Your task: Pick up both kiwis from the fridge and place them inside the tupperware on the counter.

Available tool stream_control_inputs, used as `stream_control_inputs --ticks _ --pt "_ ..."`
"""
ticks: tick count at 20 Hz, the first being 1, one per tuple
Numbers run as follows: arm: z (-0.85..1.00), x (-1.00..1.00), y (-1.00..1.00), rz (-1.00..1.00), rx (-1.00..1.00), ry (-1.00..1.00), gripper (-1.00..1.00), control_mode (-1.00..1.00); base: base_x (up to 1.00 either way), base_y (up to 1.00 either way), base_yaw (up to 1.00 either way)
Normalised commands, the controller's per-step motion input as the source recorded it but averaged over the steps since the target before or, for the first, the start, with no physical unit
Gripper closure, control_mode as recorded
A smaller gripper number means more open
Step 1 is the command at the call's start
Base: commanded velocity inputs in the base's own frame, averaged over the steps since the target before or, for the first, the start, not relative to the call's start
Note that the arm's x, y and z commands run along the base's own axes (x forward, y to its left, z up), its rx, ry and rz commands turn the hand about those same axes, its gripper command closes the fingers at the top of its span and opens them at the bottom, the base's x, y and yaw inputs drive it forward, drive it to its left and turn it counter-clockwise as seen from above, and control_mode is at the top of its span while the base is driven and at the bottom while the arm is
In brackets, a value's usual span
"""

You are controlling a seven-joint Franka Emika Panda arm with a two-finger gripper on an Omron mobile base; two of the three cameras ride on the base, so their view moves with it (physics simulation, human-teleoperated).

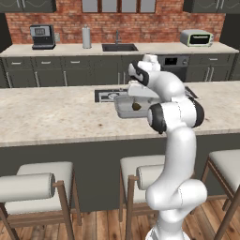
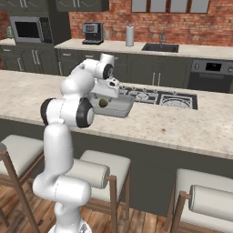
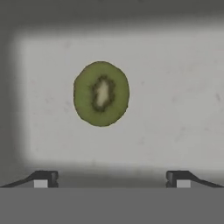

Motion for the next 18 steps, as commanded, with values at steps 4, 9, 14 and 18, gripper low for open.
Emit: stream_control_inputs --ticks 4,9,14,18 --pt "0.41 -0.65 0.0 -0.3 0.0 -0.02 -1.0 -1.0 0.0 0.0 0.0" --pt "0.44 -0.76 0.0 -0.33 0.0 -0.04 -1.0 -1.0 0.0 0.0 0.0" --pt "0.5 -0.75 0.0 -0.27 0.0 -0.01 -1.0 -1.0 0.0 0.0 0.0" --pt "0.54 -0.75 0.01 -0.19 -0.03 0.0 -1.0 -1.0 0.0 0.0 0.0"
